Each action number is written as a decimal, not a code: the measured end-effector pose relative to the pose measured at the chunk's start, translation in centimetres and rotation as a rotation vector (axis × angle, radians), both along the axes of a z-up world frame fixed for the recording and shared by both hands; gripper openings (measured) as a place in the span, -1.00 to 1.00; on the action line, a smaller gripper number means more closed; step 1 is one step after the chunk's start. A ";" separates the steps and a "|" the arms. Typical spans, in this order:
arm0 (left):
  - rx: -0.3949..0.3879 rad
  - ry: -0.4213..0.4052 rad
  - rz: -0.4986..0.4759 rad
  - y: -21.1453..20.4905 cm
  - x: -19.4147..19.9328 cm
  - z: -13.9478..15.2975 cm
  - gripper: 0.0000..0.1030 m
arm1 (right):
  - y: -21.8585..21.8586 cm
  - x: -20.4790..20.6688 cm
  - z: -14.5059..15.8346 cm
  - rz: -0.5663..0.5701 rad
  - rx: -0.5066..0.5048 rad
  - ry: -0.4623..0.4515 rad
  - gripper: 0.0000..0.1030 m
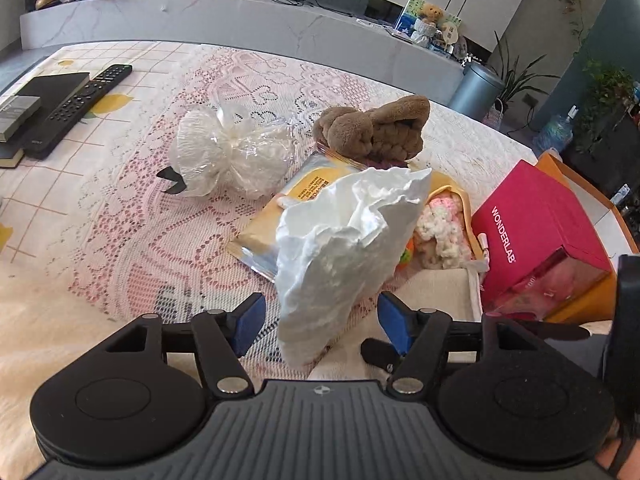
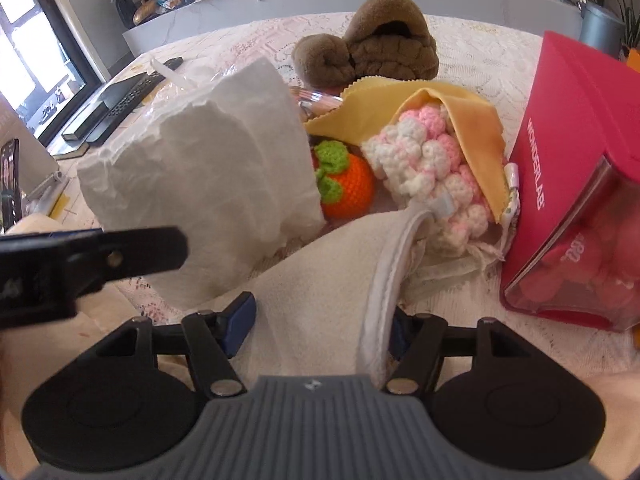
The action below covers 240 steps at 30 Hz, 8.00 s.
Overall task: Organize soft objects
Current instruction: 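Close the left tool on the white paper while the right tool grasps the cream cloth bag, then carry both items into the orange box and open both tools, then withdraw both tools from the box back toward the bed, then grasp the Deegeo snack packet with the left tool while the right tool grasps the pink crocheted flowers, then carry the packet and crocheted flowers into the orange box and release both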
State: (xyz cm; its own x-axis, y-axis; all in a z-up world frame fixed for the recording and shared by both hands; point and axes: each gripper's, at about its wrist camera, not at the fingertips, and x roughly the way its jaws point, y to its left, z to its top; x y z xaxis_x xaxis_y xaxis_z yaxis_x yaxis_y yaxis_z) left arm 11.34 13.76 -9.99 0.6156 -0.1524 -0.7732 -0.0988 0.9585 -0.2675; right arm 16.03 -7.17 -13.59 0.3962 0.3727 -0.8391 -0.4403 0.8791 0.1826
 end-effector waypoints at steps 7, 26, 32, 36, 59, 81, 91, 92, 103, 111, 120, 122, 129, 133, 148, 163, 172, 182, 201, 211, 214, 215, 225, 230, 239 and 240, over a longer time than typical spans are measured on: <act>0.047 0.013 -0.006 -0.9 0.5 -0.7 -0.43 | -0.5 -0.6 0.2 0.004 0.015 -0.037 -0.58; 0.107 -0.183 -0.015 -3.9 -4.9 4.3 -0.75 | -6.4 -5.6 8.9 -0.039 0.101 -0.308 -0.76; 0.122 -0.257 -0.044 -6.2 -6.4 7.3 -0.75 | -10.1 -7.6 12.6 -0.098 0.152 -0.396 -0.76; 0.105 -0.299 -0.083 -8.2 -6.6 9.4 -0.74 | -12.8 -8.4 14.8 -0.130 0.168 -0.463 -0.76; -0.001 -0.281 -0.490 -24.2 4.6 12.1 -0.74 | -28.5 -1.3 19.2 -0.308 -0.082 -0.541 -0.76; 0.173 0.068 -0.661 -30.2 12.7 3.8 -0.73 | -30.3 10.3 7.3 -0.182 -0.150 -0.105 -0.71; 0.222 0.078 -0.672 -31.0 13.4 3.4 -0.66 | -29.9 11.0 5.3 -0.153 -0.190 -0.019 -0.56; 0.224 0.078 -0.669 -31.1 13.4 3.4 -0.62 | -29.8 11.0 5.3 -0.154 -0.197 -0.014 -0.54; 0.137 -0.008 -0.613 -29.5 12.4 6.2 0.43 | -31.1 9.9 9.0 -0.175 -0.282 -0.056 0.30; 0.111 -0.084 -0.629 -28.9 9.5 8.9 0.61 | -31.5 7.4 12.8 -0.185 -0.325 -0.133 0.60; 0.095 -0.190 -0.569 -26.7 6.0 10.9 0.61 | -29.8 2.6 15.6 -0.204 -0.352 -0.286 0.71; 0.094 -0.217 -0.547 -26.0 5.0 11.1 0.61 | -29.4 1.5 16.0 -0.217 -0.334 -0.314 0.71; 0.115 -0.317 -0.483 -23.2 1.8 12.1 0.61 | -27.4 -2.7 16.6 -0.264 -0.213 -0.393 0.72; 0.133 -0.358 -0.442 -21.6 0.1 12.3 0.61 | -25.8 -4.5 16.2 -0.282 -0.154 -0.422 0.72; 0.096 -0.369 -0.290 -14.5 -3.8 10.1 0.61 | -17.7 -9.0 13.2 -0.282 0.004 -0.480 0.71; 0.048 -0.252 0.018 -3.4 -7.1 4.9 0.56 | -10.1 -8.4 8.9 -0.154 0.008 -0.432 0.31; 0.069 -0.204 -0.018 -1.5 -4.1 3.7 0.49 | -6.2 -5.4 6.6 -0.052 0.008 -0.373 0.10; 0.078 -0.102 -0.075 -0.5 2.8 1.3 0.57 | -2.5 -0.9 4.7 0.047 -0.090 -0.401 -0.17; 0.223 0.021 -0.194 -2.3 6.8 -2.3 0.85 | -0.3 1.5 0.8 0.066 -0.212 -0.430 -0.30; 0.190 0.022 -0.141 -1.7 6.7 -2.5 0.30 | 0.5 1.6 -0.3 0.056 -0.288 -0.481 -0.62; 0.170 0.010 -0.136 -1.5 6.3 -2.0 0.08 | 0.1 1.2 0.3 0.058 -0.276 -0.495 -0.72; 0.160 0.004 -0.134 -1.4 6.1 -1.8 0.03 | -0.1 1.1 0.7 0.062 -0.271 -0.498 -0.72; 0.062 -0.081 -0.059 -0.7 3.2 1.4 -0.02 | -3.0 -0.2 6.3 0.020 -0.059 -0.467 -0.75; 0.031 -0.115 -0.014 -0.5 1.3 3.4 -0.02 | -3.8 -1.5 8.2 0.002 -0.020 -0.478 -0.75; -0.002 -0.156 0.024 -2.0 -1.9 6.4 -0.03 | -6.3 -5.6 11.8 -0.014 0.054 -0.546 -0.75; -0.006 -0.164 0.020 -2.4 -2.3 6.7 -0.03 | -6.6 -6.2 12.2 -0.014 0.059 -0.562 -0.75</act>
